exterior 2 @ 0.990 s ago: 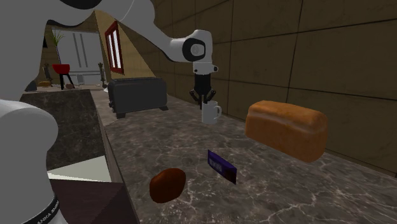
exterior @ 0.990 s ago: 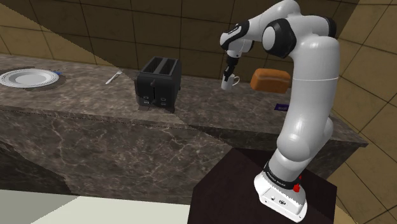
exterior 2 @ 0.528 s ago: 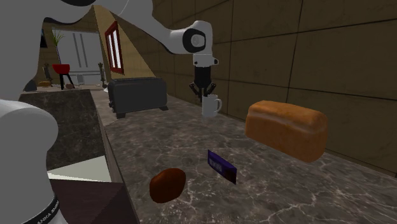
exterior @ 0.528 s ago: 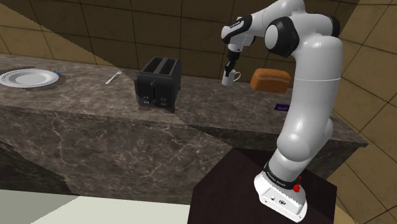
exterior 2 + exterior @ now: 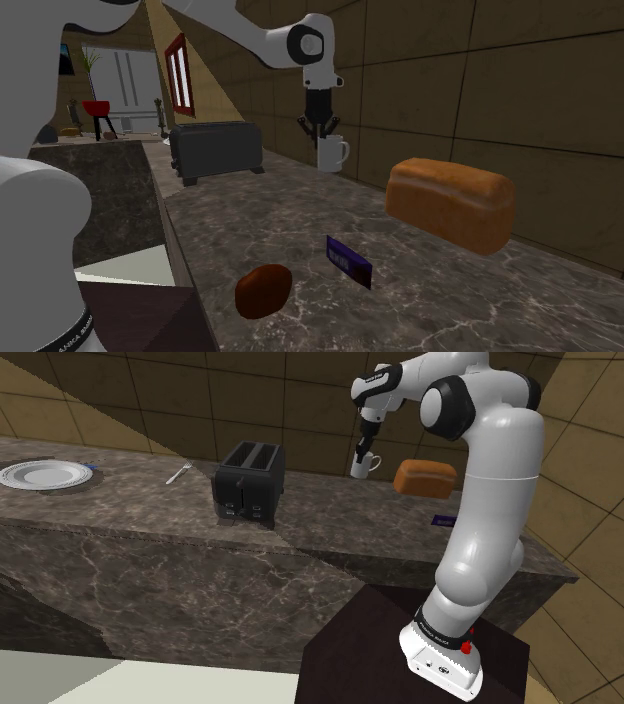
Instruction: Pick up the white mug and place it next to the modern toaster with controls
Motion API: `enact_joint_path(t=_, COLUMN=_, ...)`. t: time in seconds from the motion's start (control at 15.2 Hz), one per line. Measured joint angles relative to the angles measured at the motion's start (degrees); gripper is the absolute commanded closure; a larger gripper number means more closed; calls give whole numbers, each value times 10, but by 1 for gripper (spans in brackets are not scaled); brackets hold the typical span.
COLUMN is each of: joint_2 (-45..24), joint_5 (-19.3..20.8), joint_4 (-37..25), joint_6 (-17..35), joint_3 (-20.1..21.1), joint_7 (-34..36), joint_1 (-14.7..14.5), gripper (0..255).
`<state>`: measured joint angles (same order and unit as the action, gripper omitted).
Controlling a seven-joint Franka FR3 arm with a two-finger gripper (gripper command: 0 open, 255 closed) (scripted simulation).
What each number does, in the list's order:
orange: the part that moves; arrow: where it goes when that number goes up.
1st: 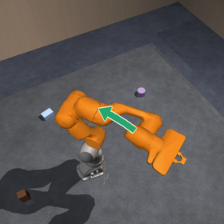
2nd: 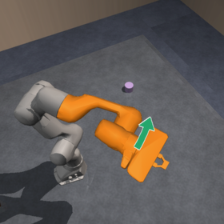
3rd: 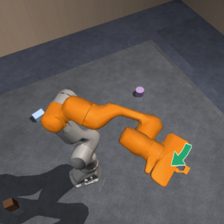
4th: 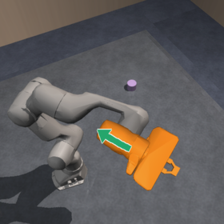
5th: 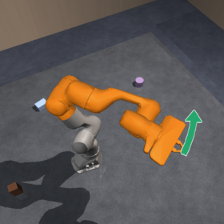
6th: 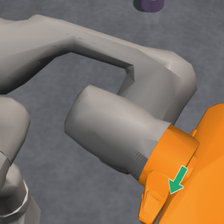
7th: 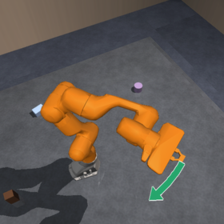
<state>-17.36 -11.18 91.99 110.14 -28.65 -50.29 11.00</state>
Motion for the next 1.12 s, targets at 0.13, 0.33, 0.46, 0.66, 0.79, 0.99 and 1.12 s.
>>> enact_joint_path(t=0.13, joint_2=4, joint_5=2, joint_4=-13, joint_6=-16, joint_3=-1, joint_7=3, joint_1=0, gripper=255)
enact_joint_path(t=0.33, joint_2=5, joint_5=4, joint_4=-32, joint_6=-36, joint_3=-1, joint_7=6, joint_1=0, gripper=255)
enact_joint_path(t=0.46, joint_2=0, joint_5=2, joint_4=-53, joint_6=-53, joint_3=-2, joint_7=5, joint_1=4, gripper=255)
enact_joint_path(t=0.66, joint_2=4, joint_5=5, joint_4=-73, joint_6=-76, joint_3=-3, joint_7=7, joint_1=5, gripper=255)
enact_joint_path(t=0.79, joint_2=2, joint_5=4, joint_4=-91, joint_6=-92, joint_3=-3, joint_7=8, joint_1=7, gripper=255)
enact_joint_path(t=0.99, joint_2=0, joint_5=4, joint_4=-116, joint_6=-115, joint_3=-4, joint_7=9, joint_1=9, gripper=255)
enact_joint_path(t=1.12, joint_2=-5, joint_5=2, joint_4=-139, joint_6=-134, joint_3=-4, joint_7=9, joint_1=13, gripper=255)
